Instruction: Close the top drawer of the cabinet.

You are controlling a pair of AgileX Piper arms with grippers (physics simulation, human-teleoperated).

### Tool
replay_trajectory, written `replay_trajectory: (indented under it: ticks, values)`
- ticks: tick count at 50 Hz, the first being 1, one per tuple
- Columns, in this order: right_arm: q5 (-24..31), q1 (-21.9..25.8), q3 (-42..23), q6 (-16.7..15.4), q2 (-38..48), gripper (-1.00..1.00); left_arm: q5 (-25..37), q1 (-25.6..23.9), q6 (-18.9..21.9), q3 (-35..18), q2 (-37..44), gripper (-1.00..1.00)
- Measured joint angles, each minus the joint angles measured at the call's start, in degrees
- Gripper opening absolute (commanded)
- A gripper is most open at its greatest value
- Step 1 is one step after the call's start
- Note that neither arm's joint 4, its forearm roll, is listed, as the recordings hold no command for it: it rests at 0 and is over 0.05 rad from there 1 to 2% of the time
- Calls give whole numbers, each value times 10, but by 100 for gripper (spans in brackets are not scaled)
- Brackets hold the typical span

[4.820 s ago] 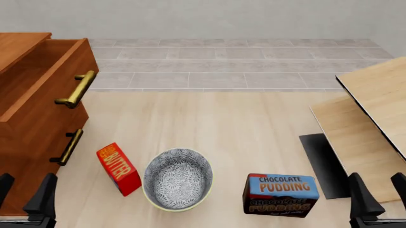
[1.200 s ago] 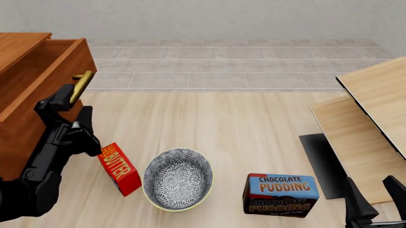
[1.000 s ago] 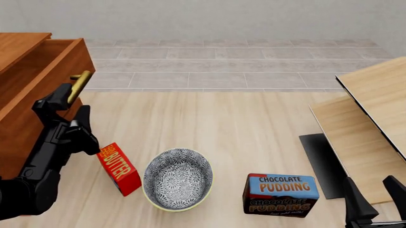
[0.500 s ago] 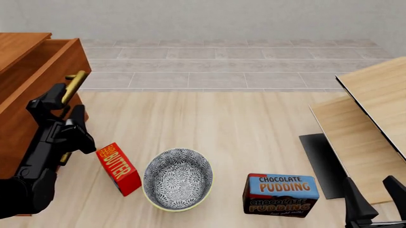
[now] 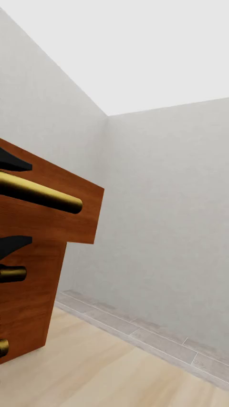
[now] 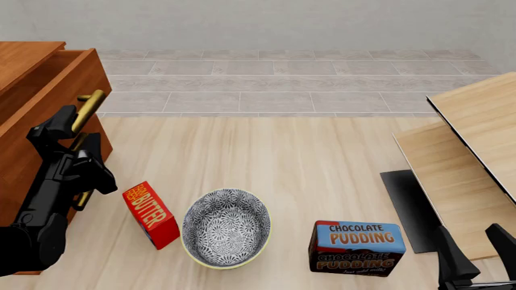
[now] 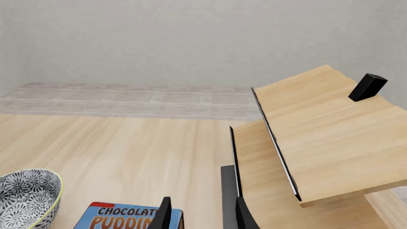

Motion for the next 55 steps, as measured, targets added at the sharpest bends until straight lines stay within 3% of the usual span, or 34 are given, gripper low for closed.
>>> replay_trajectory:
  ticks: [55]
  values:
    - [2, 15, 0, -9, 0, 100, 0, 52, -11, -13, 12, 100]
